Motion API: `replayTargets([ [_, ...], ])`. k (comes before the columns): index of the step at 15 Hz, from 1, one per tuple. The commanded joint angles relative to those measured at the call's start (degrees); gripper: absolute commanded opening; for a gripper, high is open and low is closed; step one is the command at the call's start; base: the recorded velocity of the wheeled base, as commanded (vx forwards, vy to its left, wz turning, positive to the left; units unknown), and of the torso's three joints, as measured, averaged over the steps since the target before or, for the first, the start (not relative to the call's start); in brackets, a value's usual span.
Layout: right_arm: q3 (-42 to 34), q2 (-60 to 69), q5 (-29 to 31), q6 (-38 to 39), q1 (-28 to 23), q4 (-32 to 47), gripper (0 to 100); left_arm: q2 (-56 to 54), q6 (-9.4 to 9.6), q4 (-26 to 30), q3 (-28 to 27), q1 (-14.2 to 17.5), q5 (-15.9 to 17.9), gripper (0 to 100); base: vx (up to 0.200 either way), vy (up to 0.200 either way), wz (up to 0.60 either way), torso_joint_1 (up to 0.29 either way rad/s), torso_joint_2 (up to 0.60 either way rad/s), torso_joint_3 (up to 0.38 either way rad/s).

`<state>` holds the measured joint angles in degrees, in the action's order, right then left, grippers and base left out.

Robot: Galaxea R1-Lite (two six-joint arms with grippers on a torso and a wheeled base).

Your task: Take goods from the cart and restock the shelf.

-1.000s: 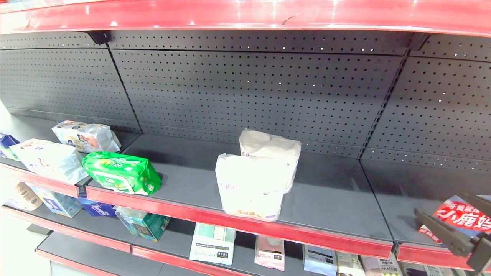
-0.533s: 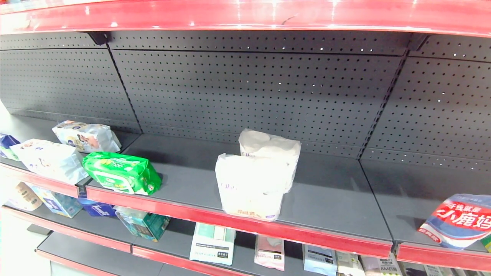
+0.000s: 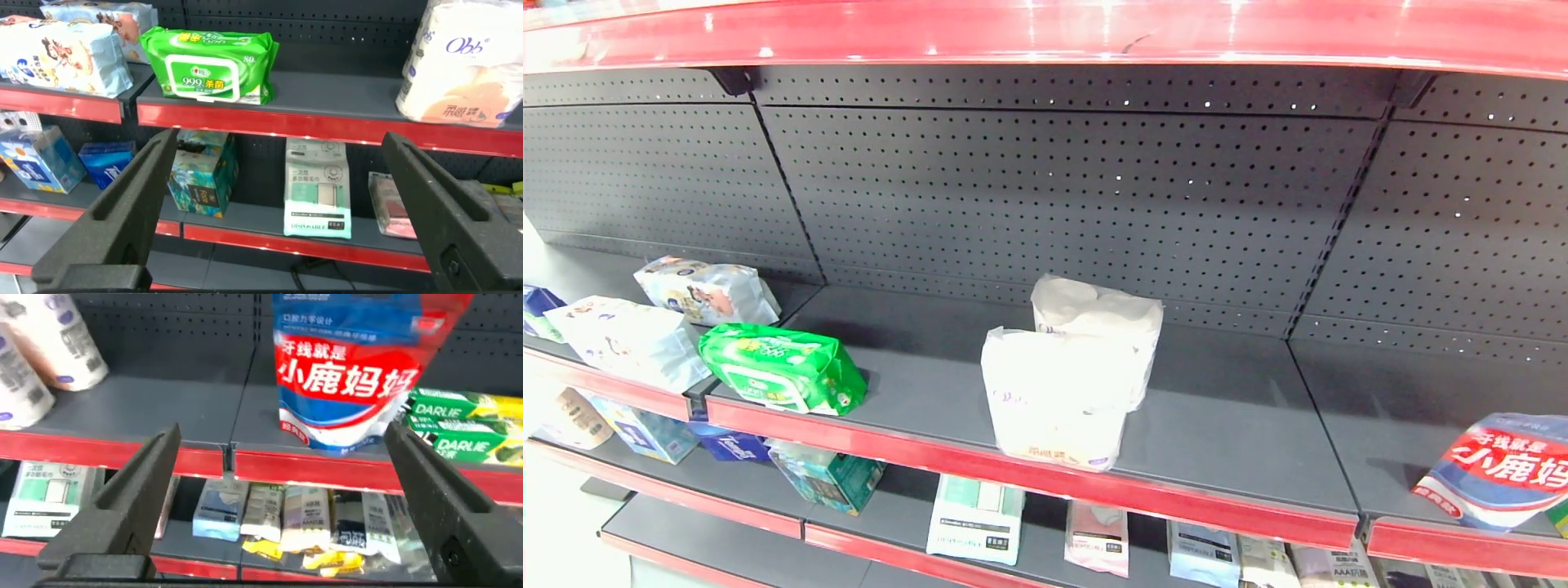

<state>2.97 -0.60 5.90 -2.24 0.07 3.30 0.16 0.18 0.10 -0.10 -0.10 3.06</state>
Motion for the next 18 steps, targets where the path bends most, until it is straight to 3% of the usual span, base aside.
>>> replayTargets([
  [1,-0.16,0.51,-1.24,-0.04,0.01,-0.05,100,0.02,-0.01,-0.01,0.01,0.01,0.02,100,0.000,0.000,0.00,0.000,0.00,0.000],
  [2,-0.69,0.51,-6.43,-0.66,-0.07,-0.14,100,0.02,-0.01,-0.01,0.01,0.01,0.02,100,0.000,0.000,0.00,0.000,0.00,0.000],
  [5,-2.97,0.51,-4.85,3.47,-0.07,-3.30,100,0.02,-0.01,-0.01,0.01,0.01,0.02,100,0.000,0.000,0.00,0.000,0.00,0.000],
  [18,-2.97,0.60,-4.49,2.24,-0.07,-3.22,100,0.02,0.08,-0.01,0.01,0.01,0.02,100,0.000,0.000,-0.05,0.000,0.00,0.000],
])
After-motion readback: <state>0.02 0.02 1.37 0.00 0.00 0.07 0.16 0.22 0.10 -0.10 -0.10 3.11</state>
